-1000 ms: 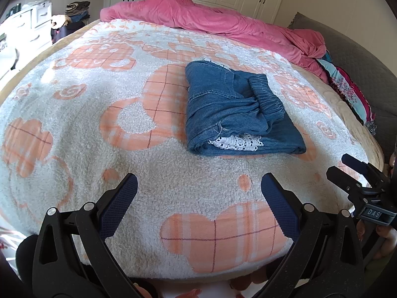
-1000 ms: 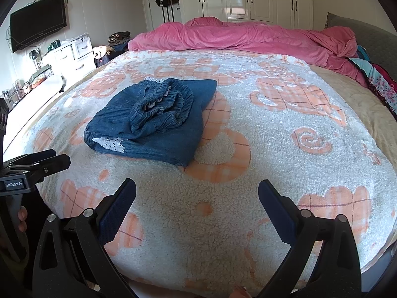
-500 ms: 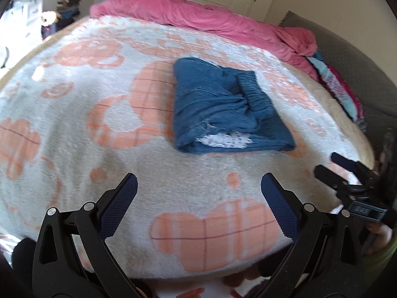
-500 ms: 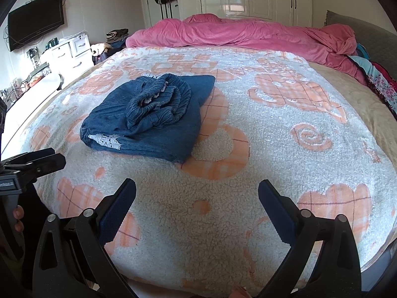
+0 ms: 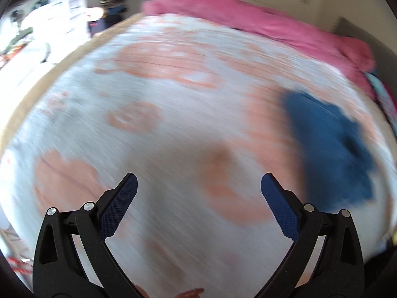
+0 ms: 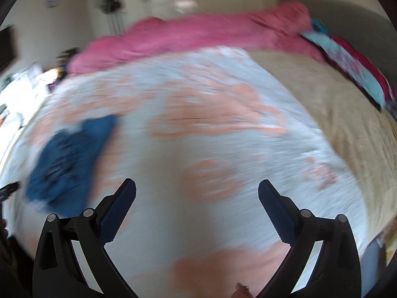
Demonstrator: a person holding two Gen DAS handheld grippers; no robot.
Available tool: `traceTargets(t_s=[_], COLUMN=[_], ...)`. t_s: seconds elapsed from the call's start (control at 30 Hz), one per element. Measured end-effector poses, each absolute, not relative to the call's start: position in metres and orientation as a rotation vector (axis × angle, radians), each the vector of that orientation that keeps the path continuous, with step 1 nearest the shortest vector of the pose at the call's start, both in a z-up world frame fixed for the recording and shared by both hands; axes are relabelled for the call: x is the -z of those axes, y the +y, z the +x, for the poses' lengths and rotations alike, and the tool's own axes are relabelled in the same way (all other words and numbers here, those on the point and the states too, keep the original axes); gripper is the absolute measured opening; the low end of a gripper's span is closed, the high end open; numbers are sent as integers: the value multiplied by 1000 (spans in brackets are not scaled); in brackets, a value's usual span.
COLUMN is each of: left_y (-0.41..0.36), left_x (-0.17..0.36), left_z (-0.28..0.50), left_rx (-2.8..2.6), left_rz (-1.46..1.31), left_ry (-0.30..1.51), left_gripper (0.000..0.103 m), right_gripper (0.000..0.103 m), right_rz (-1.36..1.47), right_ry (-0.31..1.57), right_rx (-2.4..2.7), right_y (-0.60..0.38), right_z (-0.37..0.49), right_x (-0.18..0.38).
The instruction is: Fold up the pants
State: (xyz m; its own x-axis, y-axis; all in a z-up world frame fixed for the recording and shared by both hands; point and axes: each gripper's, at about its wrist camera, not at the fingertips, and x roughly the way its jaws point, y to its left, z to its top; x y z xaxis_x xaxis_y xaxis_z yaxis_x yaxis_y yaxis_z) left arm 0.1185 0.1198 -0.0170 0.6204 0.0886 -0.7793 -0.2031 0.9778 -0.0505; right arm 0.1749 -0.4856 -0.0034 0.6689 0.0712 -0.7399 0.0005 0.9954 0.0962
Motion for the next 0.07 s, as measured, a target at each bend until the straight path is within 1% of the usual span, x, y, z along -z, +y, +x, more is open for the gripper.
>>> traceTargets(t_s=[0.07], left_y=[149], left_x=[20], left_z=[145], left_rx=[-255], left_rz=[-134], left_ry=[892], left_gripper=[94], right_gripper=[98], right_rz=[131], right_ry=[876], right_rx=[82], right_y=[-532], right_z=[210], right_x=[17])
